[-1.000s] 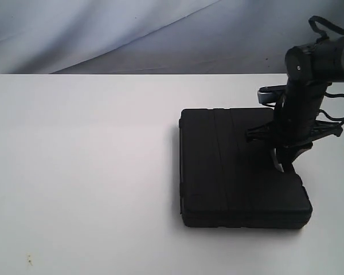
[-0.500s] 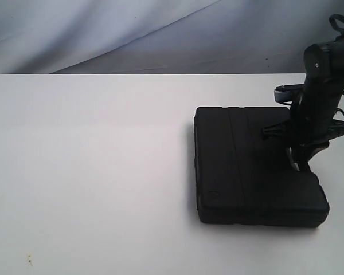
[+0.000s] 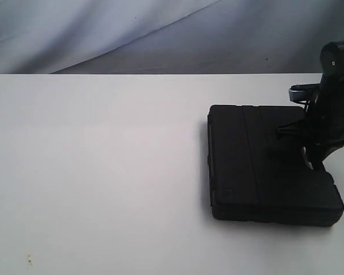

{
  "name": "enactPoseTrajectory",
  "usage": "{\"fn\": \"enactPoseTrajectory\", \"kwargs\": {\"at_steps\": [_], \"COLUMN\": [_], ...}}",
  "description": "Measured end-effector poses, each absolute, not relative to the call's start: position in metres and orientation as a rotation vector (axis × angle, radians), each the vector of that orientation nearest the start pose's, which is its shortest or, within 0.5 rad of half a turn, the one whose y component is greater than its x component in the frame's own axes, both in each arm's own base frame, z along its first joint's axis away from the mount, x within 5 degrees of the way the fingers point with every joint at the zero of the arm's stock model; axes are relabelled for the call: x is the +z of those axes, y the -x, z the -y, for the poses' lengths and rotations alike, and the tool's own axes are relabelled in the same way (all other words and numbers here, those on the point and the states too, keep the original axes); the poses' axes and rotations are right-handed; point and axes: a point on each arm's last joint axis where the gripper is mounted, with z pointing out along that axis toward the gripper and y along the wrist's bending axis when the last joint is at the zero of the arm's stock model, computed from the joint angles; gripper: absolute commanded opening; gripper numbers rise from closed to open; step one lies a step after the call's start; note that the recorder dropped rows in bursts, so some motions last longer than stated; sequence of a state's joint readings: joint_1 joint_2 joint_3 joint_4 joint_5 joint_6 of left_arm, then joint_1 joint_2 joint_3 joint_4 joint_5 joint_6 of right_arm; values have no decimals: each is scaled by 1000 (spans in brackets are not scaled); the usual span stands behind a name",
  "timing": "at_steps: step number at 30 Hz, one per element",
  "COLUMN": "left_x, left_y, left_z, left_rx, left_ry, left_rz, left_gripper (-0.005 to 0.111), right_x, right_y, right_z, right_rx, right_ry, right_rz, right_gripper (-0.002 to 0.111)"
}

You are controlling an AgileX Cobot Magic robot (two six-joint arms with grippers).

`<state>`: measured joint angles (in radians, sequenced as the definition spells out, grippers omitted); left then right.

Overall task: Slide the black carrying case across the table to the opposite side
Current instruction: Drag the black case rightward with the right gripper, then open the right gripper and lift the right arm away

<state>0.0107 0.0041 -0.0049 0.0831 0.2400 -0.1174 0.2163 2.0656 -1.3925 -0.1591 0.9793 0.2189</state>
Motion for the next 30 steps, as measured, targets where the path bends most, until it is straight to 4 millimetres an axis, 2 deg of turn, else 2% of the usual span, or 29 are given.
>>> {"fn": "enactPoseTrajectory", "kwargs": {"at_steps": [25, 27, 30], "left_x": [193, 193, 193], "left_y": [-56, -56, -56], "left_z": [-2, -2, -2], "left_rx": [-2, -2, -2], "left_ry": [55, 55, 55], "left_rz": [-1721, -1721, -1721], "left_gripper": [0, 0, 0], "right_x": [143, 143, 143], "right_y": [-384, -384, -384], "right_z": [-72, -72, -72], "right_rx": [-201, -201, -201], "right_ry": [138, 138, 138], "right_rz": [-3098, -3098, -3098], "right_gripper": [0, 3, 14]}}
